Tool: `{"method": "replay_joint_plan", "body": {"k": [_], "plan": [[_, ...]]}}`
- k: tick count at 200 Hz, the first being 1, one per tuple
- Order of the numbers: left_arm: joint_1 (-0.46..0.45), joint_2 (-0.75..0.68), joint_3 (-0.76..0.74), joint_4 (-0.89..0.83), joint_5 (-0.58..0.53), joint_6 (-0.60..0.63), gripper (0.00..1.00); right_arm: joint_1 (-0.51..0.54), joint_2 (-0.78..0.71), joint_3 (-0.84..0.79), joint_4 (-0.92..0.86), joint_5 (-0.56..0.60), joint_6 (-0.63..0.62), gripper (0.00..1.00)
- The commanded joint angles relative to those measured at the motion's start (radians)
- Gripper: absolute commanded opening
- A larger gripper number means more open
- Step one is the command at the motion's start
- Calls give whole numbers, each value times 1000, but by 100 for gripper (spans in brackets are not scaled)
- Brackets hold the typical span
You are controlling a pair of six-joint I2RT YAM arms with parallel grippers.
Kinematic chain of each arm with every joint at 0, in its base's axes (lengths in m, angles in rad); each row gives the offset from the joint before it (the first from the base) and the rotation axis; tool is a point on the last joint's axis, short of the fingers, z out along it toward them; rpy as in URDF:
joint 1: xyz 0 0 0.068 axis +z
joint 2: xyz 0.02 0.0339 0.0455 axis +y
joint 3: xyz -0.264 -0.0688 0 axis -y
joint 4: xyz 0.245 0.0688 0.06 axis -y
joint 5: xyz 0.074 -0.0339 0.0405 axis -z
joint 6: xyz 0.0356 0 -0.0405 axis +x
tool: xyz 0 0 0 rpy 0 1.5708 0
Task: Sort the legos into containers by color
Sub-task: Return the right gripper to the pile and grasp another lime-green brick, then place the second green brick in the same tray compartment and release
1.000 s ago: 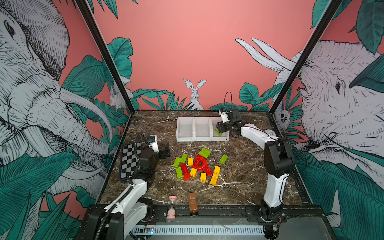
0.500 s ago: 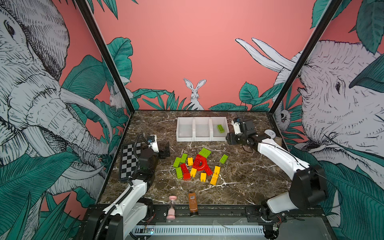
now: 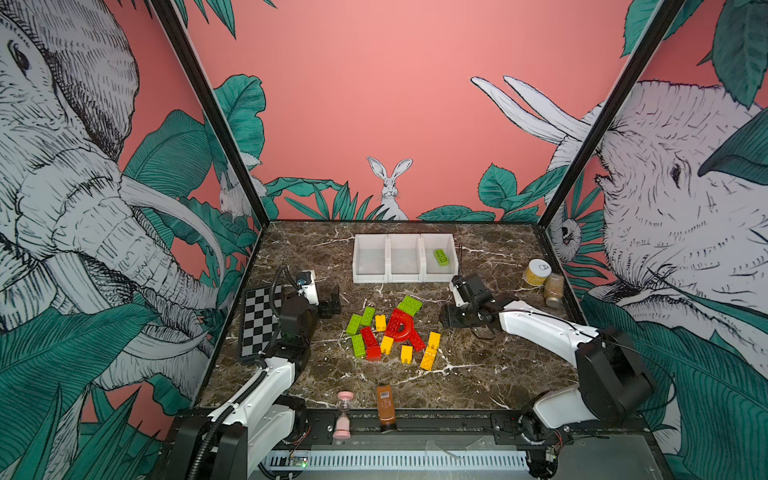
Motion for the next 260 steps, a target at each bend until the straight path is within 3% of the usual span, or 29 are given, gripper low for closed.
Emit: {"method": "replay_joint_plan", "body": {"k": [1,86,158,228,260], "plan": [[-5,-7,-6,19,-1,4,98,15,38,4,75,0,31,71],[-5,-23,-7,10,-18,10,98,18,159,42,52,62,-4,68],[-6,-30,-9,7,-30,7,98,19,214,75,7,116,-45,43],[-6,-31,-9,3,-34,4,98,9,161,55,1,154,-83,31],[-6,-31,-7,0,-32,5,98,-33,74,50,11,138,-153,30]]}}
